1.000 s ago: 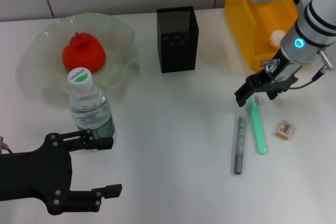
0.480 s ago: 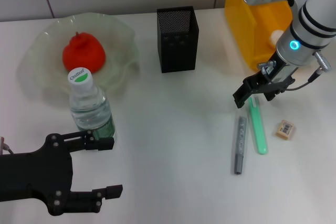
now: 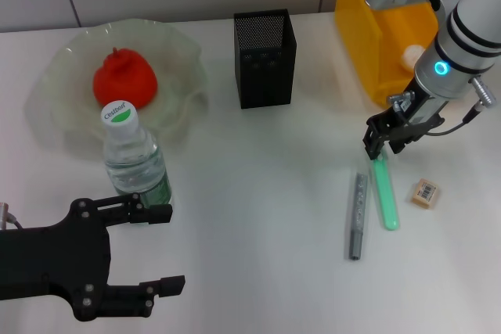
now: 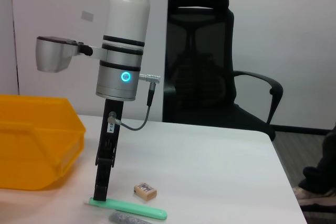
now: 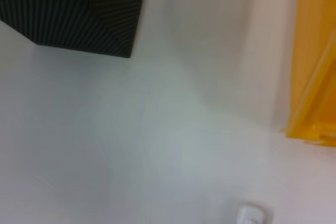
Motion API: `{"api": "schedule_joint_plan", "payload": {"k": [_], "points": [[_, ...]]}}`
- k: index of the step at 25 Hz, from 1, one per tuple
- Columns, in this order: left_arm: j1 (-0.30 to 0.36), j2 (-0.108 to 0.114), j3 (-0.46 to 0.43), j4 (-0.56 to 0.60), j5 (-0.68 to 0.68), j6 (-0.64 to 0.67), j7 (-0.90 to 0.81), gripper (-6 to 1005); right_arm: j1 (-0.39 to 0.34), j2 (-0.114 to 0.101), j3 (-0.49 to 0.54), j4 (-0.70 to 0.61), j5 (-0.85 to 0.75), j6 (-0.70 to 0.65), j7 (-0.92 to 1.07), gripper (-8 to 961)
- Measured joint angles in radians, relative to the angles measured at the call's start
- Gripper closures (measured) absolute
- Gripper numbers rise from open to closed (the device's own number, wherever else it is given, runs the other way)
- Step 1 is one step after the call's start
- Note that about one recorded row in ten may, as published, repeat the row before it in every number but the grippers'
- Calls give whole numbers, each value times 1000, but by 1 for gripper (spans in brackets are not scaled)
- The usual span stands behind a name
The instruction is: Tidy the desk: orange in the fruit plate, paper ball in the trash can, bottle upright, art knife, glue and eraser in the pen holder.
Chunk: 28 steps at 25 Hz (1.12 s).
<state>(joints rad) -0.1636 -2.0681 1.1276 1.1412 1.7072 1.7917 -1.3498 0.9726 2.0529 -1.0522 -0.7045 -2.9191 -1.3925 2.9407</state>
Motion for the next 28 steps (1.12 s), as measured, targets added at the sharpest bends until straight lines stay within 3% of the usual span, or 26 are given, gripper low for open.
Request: {"api": "schedule_joint_plan", "payload": {"k": [8, 28], "points": [[-4, 0, 0, -2, 0, 0, 0, 199, 0, -2, -16, 17, 0, 15, 11, 568], [-12, 0, 1, -5, 0, 0, 0, 199, 2, -2, -17, 55, 0, 52, 12, 571]]}}
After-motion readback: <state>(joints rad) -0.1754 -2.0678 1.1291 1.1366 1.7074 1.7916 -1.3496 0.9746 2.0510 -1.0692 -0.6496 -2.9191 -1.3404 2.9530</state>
